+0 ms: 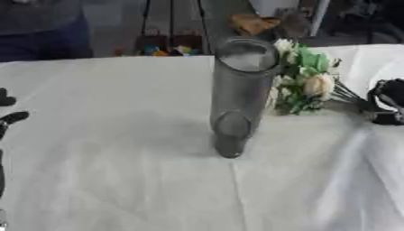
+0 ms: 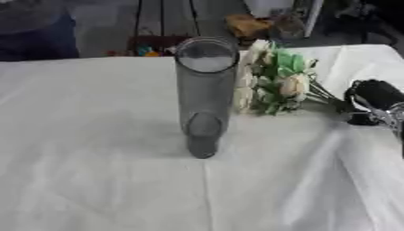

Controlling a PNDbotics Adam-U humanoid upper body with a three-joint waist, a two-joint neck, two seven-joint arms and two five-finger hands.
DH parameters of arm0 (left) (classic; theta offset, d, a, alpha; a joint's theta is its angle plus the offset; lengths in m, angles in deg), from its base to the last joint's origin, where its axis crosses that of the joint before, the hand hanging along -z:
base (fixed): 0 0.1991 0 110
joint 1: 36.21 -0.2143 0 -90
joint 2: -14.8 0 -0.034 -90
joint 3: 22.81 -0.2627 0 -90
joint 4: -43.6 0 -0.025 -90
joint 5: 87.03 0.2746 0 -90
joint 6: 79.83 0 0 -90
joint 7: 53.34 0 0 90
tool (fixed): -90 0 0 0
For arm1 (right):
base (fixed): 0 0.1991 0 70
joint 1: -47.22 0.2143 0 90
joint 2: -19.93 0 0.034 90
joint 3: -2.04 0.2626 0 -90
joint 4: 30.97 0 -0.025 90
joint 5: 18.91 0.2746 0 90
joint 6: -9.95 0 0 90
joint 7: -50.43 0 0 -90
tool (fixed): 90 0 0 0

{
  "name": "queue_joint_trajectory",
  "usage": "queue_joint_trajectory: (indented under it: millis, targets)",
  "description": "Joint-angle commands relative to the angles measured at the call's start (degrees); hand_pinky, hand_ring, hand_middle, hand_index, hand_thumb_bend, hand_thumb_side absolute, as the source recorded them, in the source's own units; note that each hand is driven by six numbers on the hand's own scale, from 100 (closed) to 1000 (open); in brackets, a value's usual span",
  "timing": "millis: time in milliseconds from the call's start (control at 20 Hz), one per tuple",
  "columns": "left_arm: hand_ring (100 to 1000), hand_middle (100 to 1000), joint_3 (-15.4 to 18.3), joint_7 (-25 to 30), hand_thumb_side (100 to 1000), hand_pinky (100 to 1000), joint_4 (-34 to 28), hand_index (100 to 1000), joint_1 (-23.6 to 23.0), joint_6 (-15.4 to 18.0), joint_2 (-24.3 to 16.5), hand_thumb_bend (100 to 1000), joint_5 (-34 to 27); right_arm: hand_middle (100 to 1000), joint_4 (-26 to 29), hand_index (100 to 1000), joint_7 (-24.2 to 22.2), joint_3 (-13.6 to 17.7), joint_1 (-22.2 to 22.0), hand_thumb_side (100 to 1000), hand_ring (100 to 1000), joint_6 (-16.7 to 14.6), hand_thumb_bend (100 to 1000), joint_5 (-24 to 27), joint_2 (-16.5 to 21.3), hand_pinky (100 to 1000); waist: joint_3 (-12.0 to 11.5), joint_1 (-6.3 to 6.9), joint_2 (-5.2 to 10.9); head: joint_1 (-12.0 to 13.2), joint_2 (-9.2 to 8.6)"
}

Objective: Arrange flowers into the vase.

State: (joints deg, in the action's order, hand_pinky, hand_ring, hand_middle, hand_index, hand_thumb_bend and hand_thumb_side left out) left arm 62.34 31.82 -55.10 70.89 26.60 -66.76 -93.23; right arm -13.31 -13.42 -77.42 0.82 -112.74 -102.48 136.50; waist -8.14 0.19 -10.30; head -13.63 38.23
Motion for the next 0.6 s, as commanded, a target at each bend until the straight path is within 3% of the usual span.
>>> queue_joint_trajectory:
  millis: [50, 300, 600]
  targets:
    - [929, 643, 0.49, 0.09, 776, 712, -0.6, 791, 0.43, 0.16, -0.6, 984, -0.16, 100, -0.51, 282, 2.07, -0.29, 0.11, 199, 100, 0.59, 196, 1.98, 1.31, 100, 0.12, 0.01, 0.64, 0.09, -0.03]
    - [929, 642, 0.51, 0.05, 777, 712, -0.59, 791, 0.42, 0.16, -0.58, 983, -0.21, 100, -1.55, 298, 4.24, -1.03, -0.38, 189, 100, 0.76, 106, 4.4, 1.11, 100, 0.28, 0.03, 0.66, 0.05, -0.1]
    - [930, 643, 0.51, 0.09, 777, 712, -0.53, 791, 0.37, 0.15, -0.55, 982, -0.31, 100, -2.56, 328, 5.52, -1.72, -0.7, 161, 100, 0.52, 100, 6.06, 0.65, 100, 0.35, 0.09, 0.67, -0.05, -0.13]
